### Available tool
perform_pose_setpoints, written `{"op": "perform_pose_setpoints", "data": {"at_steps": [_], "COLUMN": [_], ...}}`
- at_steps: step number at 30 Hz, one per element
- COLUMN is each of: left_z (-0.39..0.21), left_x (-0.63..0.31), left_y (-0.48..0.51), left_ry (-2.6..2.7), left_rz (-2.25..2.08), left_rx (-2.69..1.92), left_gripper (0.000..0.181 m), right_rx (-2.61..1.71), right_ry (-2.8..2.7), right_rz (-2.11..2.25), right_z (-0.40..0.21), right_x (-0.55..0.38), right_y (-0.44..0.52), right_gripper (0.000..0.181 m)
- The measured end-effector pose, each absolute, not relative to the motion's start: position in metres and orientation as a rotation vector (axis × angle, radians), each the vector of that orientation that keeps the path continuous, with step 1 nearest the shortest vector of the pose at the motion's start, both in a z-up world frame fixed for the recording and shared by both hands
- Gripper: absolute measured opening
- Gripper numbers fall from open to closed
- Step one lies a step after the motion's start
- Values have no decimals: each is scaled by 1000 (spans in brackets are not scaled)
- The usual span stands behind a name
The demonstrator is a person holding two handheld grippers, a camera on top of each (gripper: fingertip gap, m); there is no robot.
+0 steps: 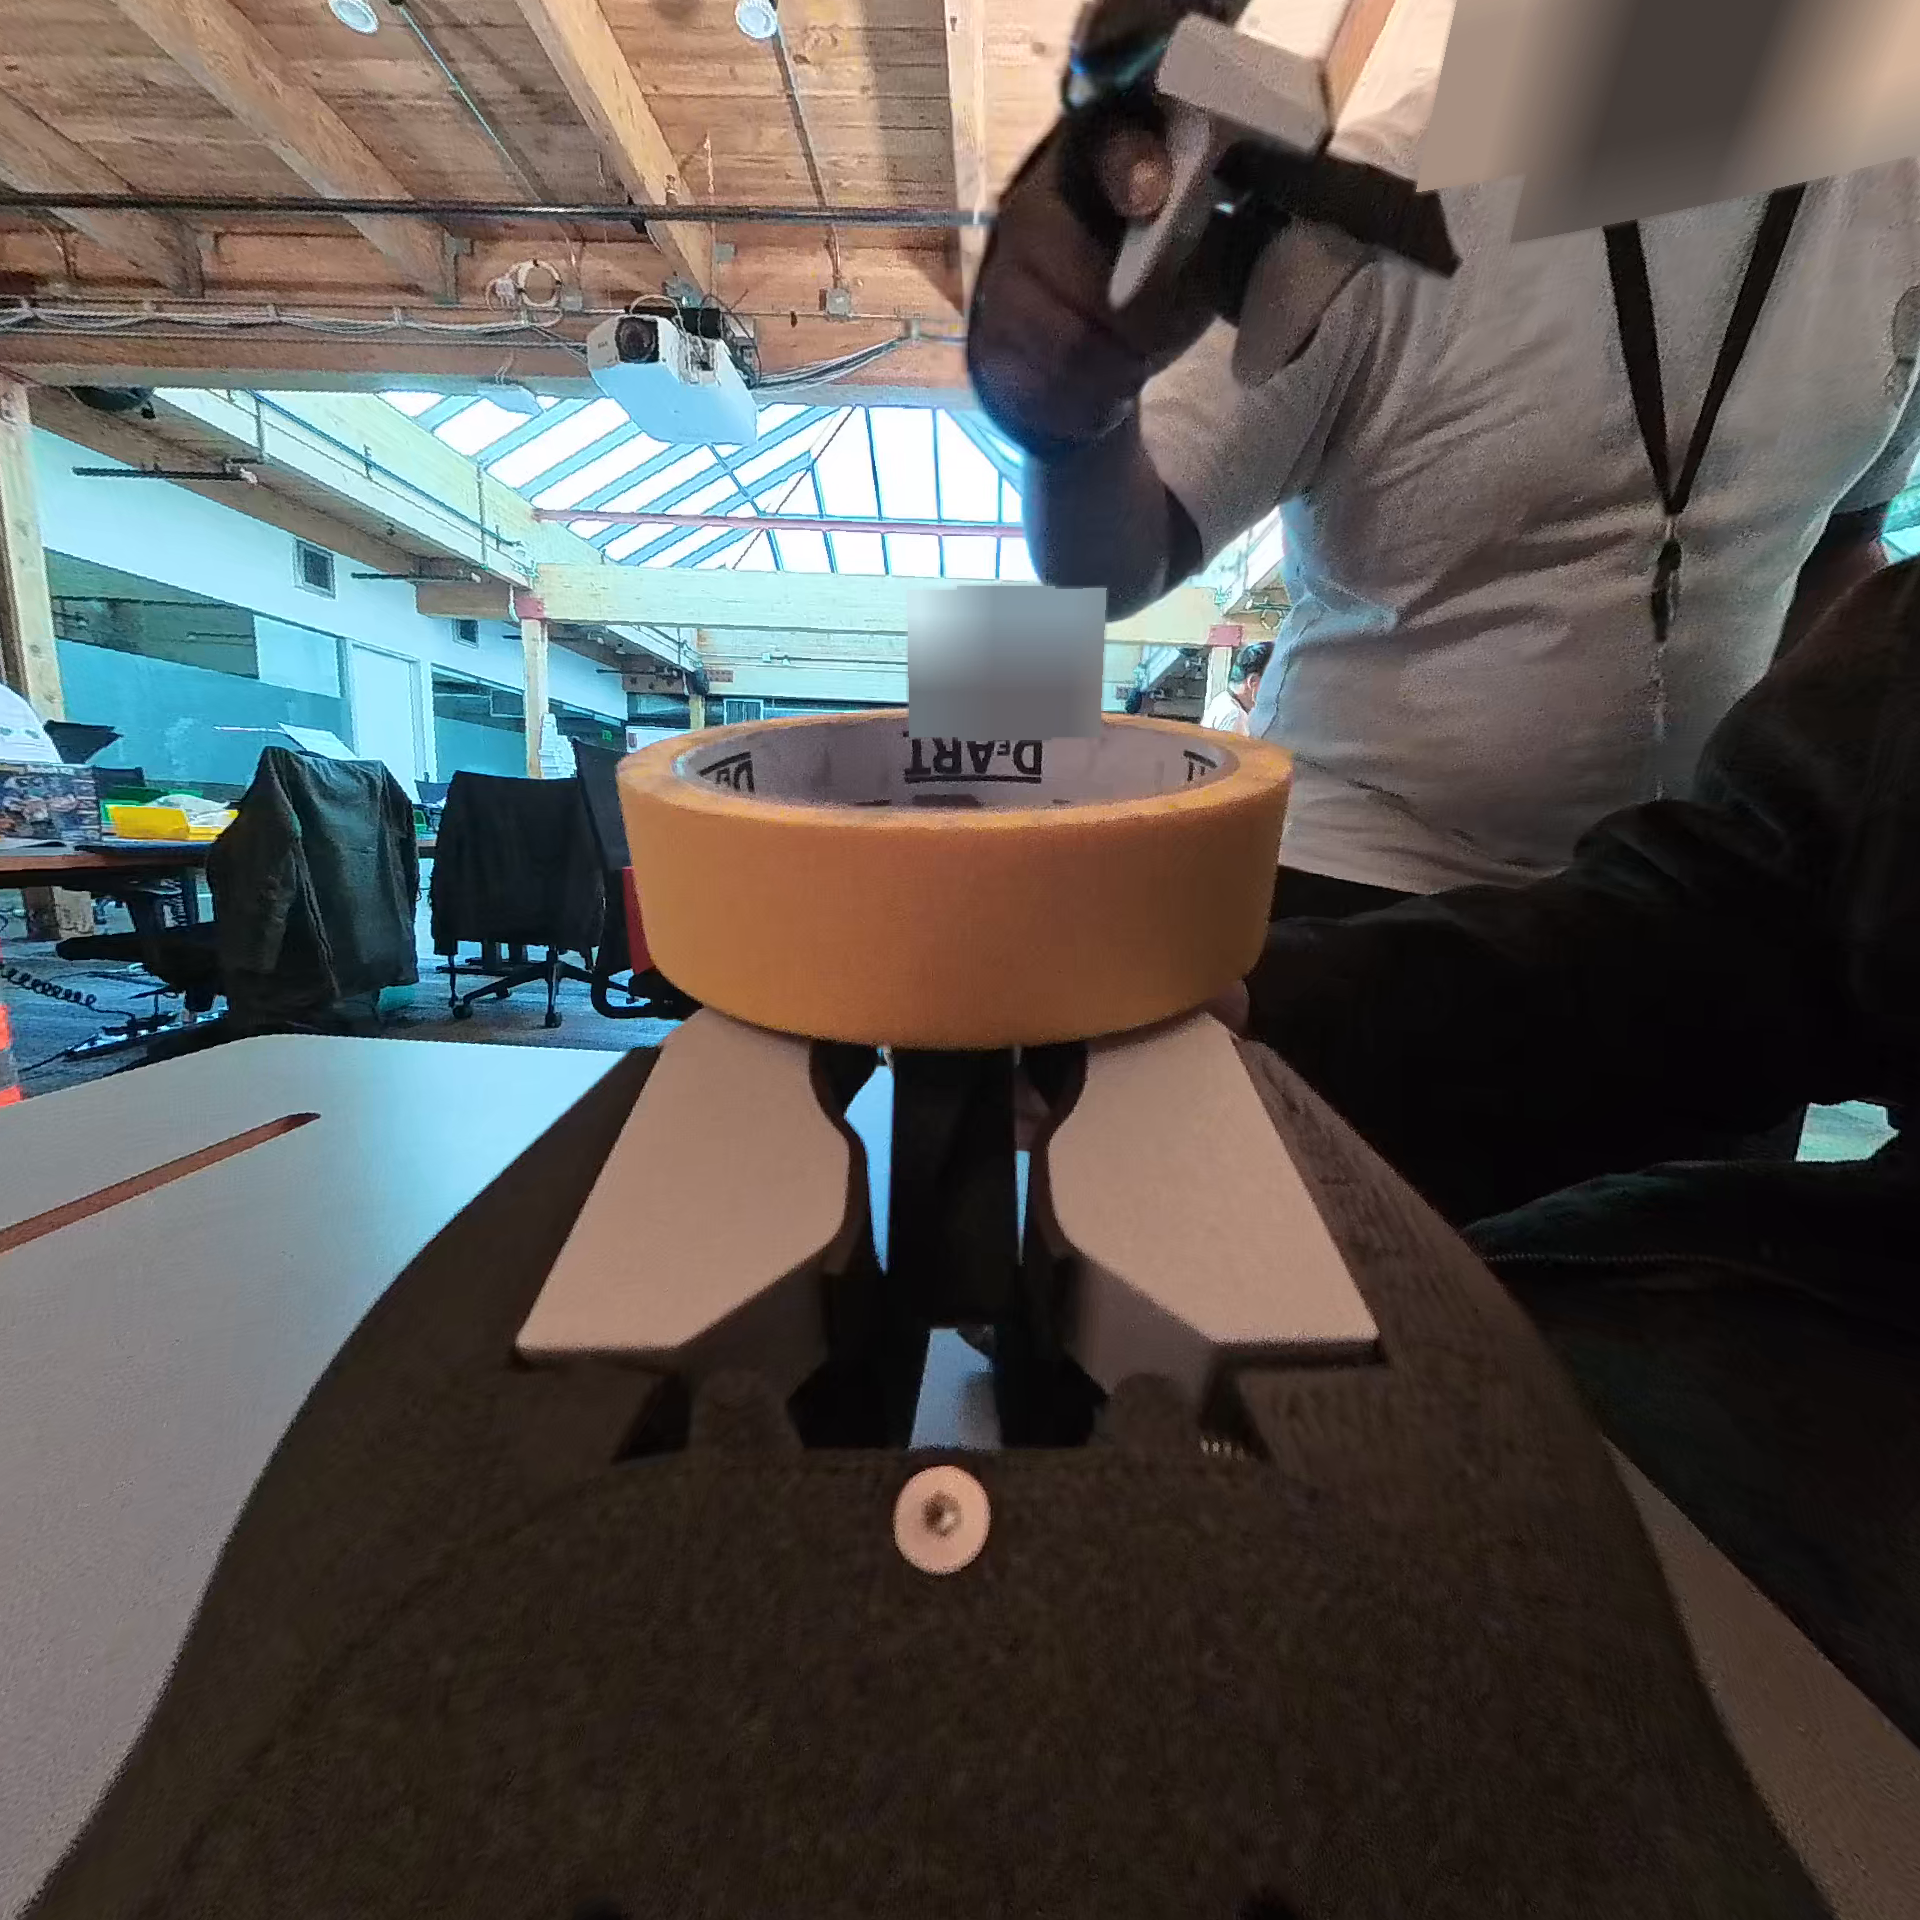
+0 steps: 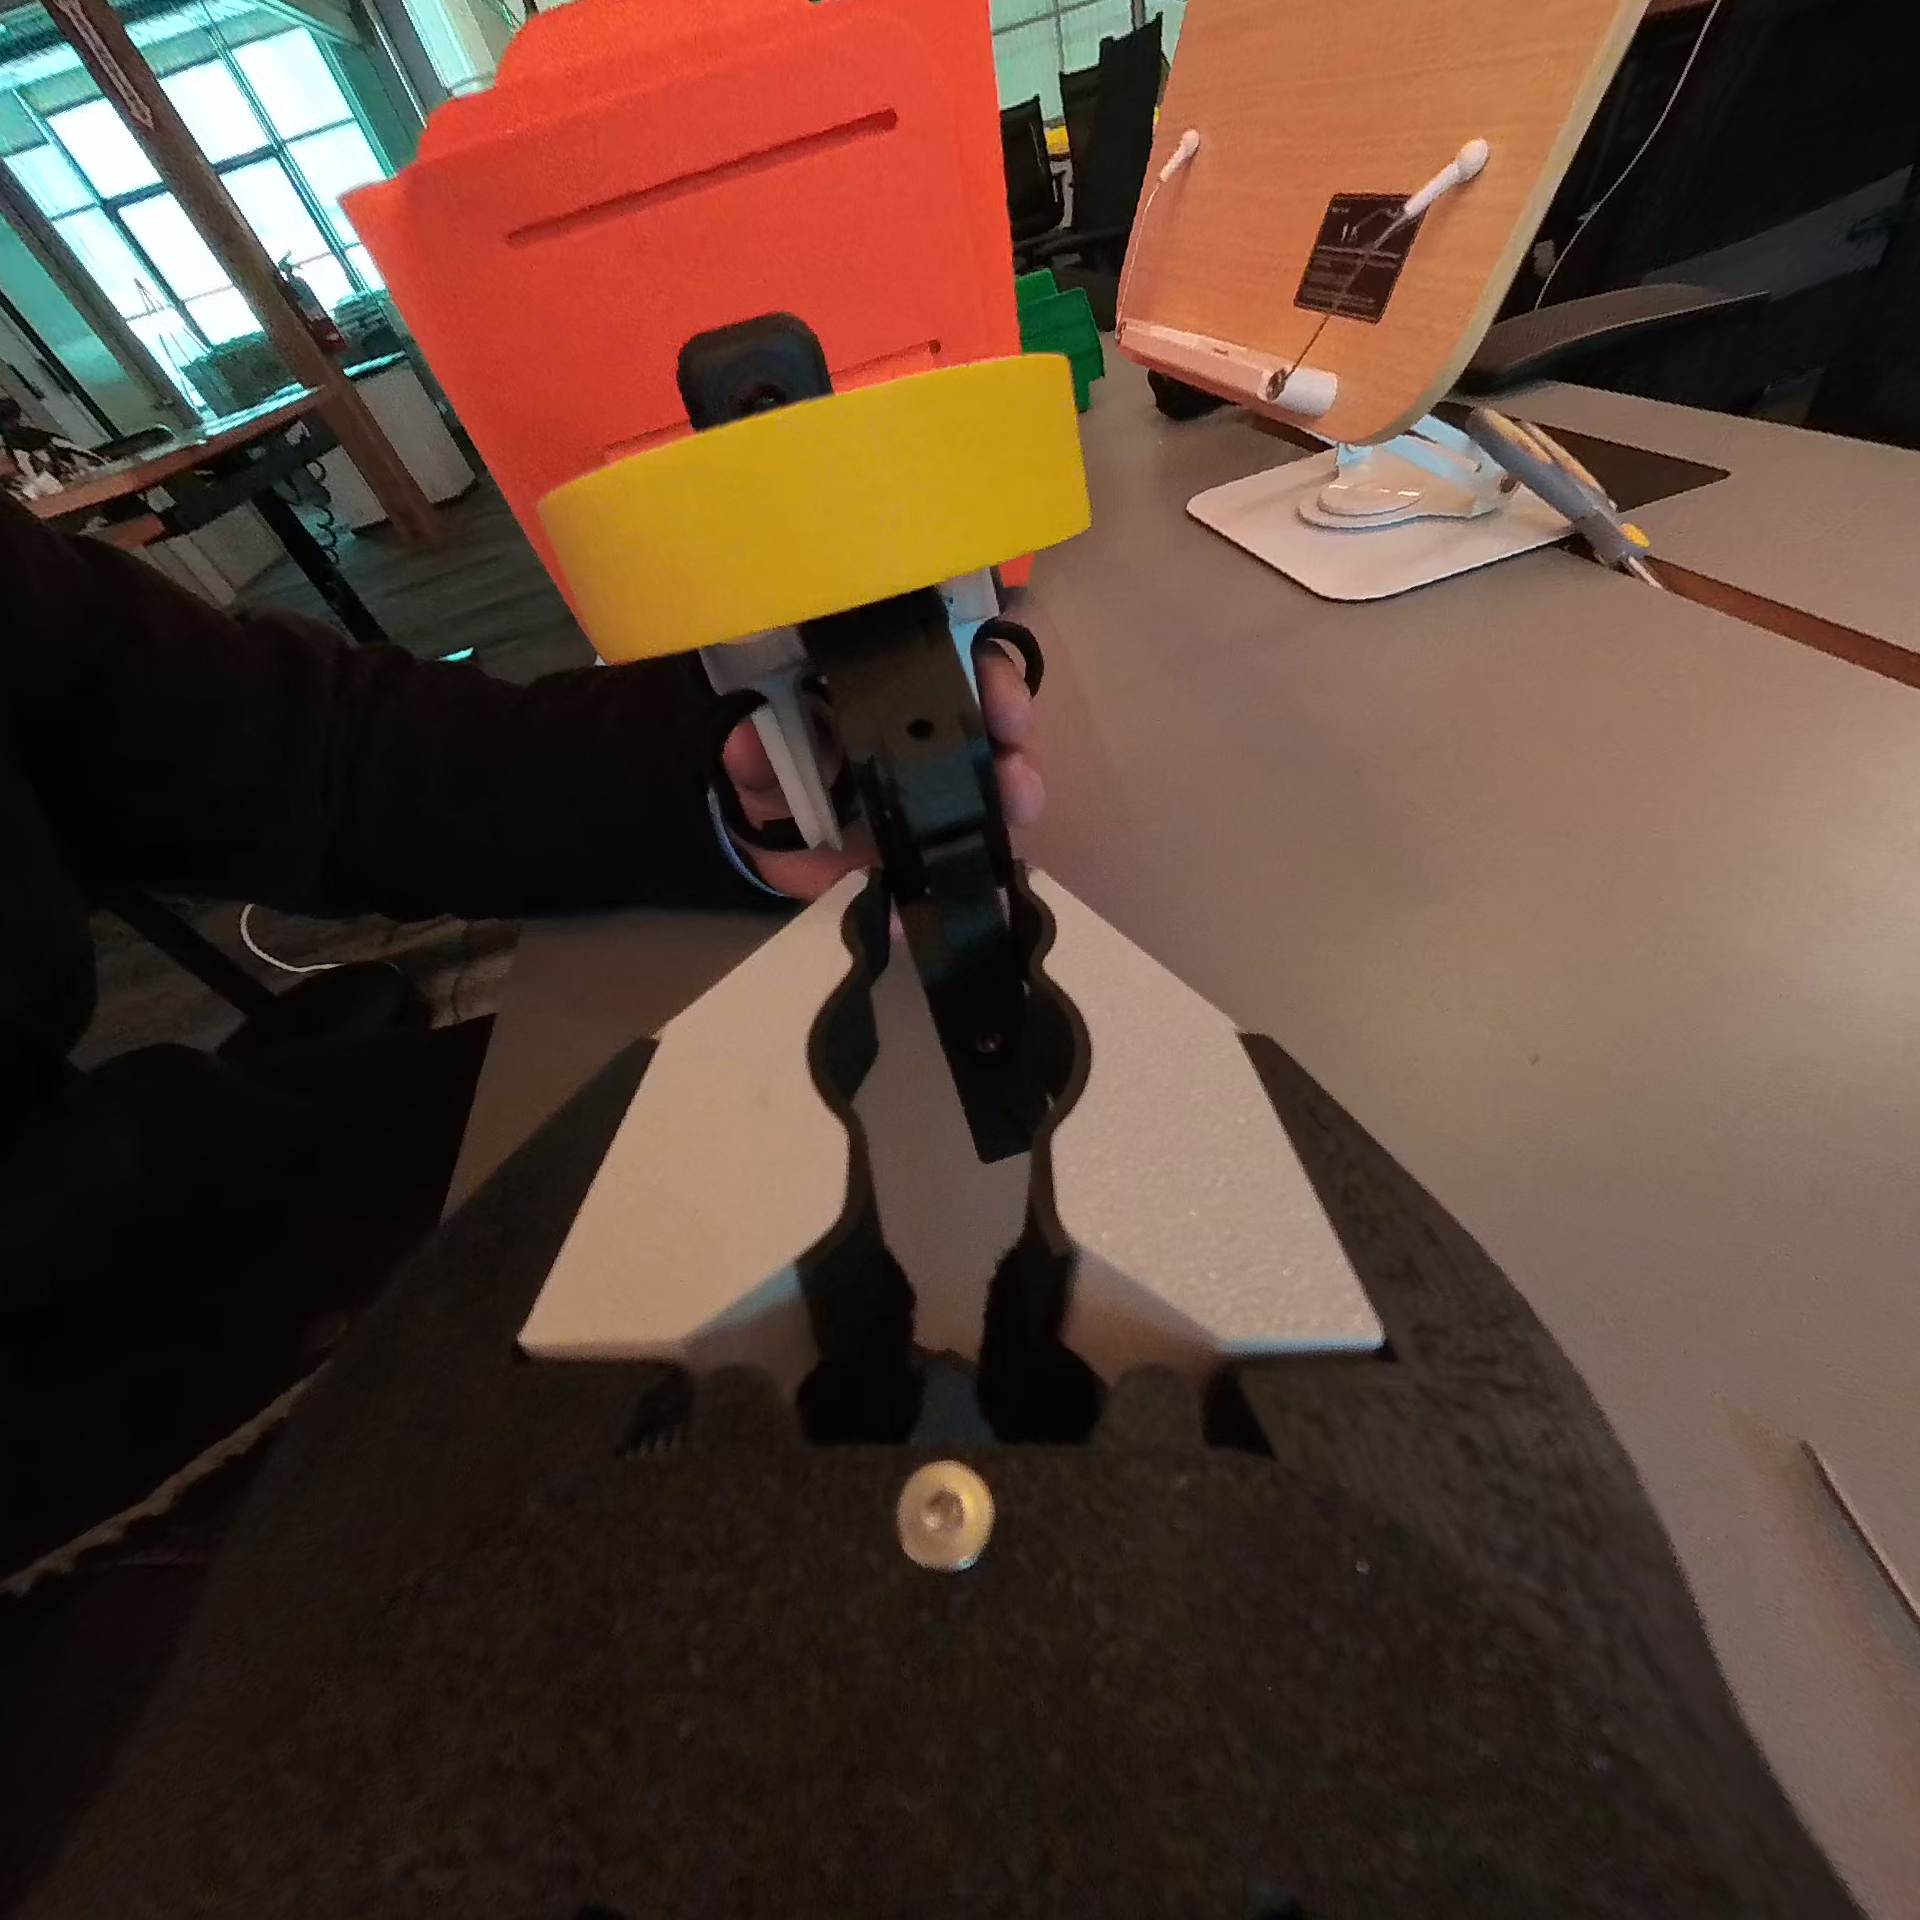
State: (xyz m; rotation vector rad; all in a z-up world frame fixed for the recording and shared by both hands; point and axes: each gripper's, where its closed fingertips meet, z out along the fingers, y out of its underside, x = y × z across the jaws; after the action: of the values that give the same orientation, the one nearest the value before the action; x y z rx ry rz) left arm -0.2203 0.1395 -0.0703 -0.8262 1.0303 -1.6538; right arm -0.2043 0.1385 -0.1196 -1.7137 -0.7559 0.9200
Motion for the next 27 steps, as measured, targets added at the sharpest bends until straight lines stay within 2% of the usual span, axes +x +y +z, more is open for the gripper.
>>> {"op": "perform_pose_setpoints", "data": {"at_steps": [5,8,13,17,22,23,27], "left_z": [-76,-80,-76,-76,-79,-79,-79], "left_x": [-216,-214,-218,-218,-216,-215,-215], "left_y": [136,138,146,146,143,143,142], "left_ry": [1072,1093,1046,1045,1062,1062,1059], "left_rz": [-1571,-1537,-1557,-1560,-1551,-1548,-1549], "left_rx": [-822,-835,-847,-848,-854,-856,-855], "left_gripper": [22,21,21,21,21,21,21], "right_rx": [-1730,-1719,-1717,-1863,-2174,-2191,-2273], "right_ry": [-676,-605,-607,-608,-493,-458,-464], "right_rz": [933,941,715,589,375,380,340], "right_z": [-122,-117,-105,-139,-204,-211,-231], "right_x": [-201,-191,-178,-170,-139,-139,-147], "right_y": [141,138,125,98,60,58,69], "right_gripper": [28,49,71,86,79,71,68]}}
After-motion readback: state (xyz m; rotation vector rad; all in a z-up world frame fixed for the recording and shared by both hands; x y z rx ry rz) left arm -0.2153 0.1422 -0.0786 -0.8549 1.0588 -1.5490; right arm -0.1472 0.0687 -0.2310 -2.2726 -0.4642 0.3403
